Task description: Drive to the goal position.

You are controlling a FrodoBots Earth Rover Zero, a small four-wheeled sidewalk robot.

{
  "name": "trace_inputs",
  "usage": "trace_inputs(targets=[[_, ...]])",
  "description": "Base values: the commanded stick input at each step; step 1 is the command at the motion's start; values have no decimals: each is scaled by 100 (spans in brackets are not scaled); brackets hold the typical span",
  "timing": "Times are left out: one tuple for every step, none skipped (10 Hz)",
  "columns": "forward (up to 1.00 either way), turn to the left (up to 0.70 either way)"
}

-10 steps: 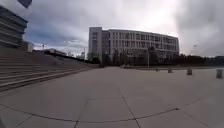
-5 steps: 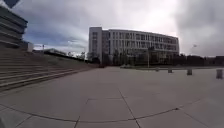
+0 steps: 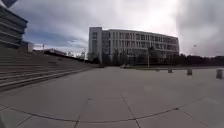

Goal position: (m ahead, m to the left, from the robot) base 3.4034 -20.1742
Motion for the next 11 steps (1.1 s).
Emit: trace_inputs(targets=[[5,0],[5,0],[5,0],[5,0],[6,0],[6,0],[6,0],[6,0],[6,0],[6,0],[5,0]])
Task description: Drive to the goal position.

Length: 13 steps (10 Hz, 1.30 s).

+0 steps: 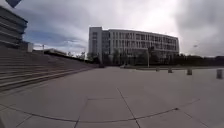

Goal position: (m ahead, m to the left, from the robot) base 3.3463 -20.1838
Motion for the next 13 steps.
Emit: trace_inputs(targets=[[5,0],[5,0],[6,0],[6,0],[5,0],[6,0],[6,0],[5,0],[5,0],[6,0],[6,0],[6,0],[6,0]])
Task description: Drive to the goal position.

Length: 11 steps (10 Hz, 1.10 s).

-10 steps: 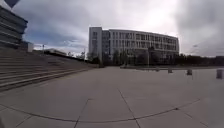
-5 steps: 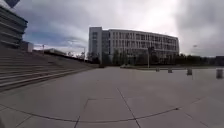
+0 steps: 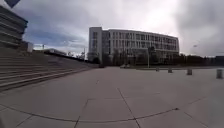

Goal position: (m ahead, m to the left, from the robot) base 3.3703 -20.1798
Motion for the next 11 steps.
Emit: trace_inputs(targets=[[6,0],[6,0],[5,0],[6,0],[5,0],[5,0],[6,0],[6,0],[6,0],[6,0],[6,0]])
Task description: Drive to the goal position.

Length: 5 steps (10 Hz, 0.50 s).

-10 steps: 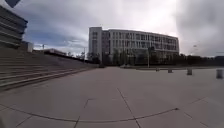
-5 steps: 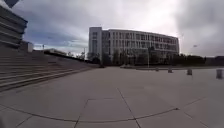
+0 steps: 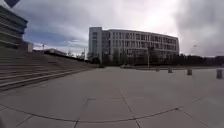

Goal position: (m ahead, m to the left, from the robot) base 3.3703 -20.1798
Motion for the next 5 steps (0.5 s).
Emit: trace_inputs(targets=[[5,0],[6,0],[6,0],[5,0],[6,0]])
